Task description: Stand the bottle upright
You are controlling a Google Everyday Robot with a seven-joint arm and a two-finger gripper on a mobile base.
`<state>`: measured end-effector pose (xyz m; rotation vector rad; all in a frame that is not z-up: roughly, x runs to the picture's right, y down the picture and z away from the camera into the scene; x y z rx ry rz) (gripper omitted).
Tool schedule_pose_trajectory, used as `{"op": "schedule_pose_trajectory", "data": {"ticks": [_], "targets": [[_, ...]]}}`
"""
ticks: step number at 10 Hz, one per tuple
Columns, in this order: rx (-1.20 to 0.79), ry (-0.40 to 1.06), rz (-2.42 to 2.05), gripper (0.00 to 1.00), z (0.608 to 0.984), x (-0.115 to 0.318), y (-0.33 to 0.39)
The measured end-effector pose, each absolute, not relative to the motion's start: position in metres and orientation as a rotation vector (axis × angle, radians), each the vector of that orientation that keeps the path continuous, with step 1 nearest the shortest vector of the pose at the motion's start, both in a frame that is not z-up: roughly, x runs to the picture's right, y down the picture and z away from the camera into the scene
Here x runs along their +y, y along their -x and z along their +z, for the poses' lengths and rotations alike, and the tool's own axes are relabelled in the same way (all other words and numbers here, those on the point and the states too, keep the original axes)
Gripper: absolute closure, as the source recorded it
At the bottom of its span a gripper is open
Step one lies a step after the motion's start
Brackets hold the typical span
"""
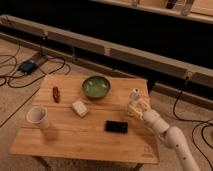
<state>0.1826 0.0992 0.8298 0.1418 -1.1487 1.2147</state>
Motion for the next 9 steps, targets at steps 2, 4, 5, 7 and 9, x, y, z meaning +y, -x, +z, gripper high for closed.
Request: {"op": "schedule_pose_trajectory", "data": {"ticks": [2, 4, 5, 7, 9], "targets": [[-1.149, -0.138, 1.22, 0.2, 0.83, 0.102, -0.182], [-1.147, -0.134, 1.225, 0.2, 0.829, 0.105, -0.181], [-1.145, -0.132, 1.227, 0.2, 0.829, 0.107, -0.181], [-1.141, -0.132, 1.231, 0.2, 0.829, 0.109, -0.182], [-1.138, -0.13, 1.234, 0.2, 0.827, 0.111, -0.183]]}}
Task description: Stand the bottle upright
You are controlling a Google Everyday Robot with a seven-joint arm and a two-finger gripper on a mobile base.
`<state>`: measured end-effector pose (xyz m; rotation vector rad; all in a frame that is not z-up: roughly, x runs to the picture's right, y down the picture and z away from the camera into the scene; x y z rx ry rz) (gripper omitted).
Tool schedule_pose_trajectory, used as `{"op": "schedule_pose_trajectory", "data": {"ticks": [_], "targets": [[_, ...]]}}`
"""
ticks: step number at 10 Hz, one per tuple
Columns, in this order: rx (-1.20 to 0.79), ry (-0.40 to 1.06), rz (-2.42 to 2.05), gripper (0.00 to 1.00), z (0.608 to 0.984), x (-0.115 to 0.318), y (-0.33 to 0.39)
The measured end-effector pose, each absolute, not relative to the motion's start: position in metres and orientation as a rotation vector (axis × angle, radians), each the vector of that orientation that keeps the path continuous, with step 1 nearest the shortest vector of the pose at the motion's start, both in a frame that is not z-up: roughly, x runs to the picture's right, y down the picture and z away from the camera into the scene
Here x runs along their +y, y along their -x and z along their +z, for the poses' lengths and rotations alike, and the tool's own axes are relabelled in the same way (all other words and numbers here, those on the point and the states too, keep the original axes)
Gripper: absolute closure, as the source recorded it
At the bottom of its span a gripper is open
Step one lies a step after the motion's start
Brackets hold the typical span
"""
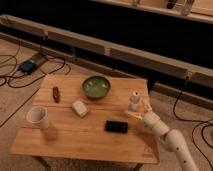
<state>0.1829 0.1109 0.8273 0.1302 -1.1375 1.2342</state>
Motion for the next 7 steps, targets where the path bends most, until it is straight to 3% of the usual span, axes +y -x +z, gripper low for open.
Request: {"op": "schedule_pose_trajectory", "data": {"ticks": [7], "targets": [[-1.128, -0.081, 1.242, 0.2, 0.8208, 0.1175, -0.1859]]}}
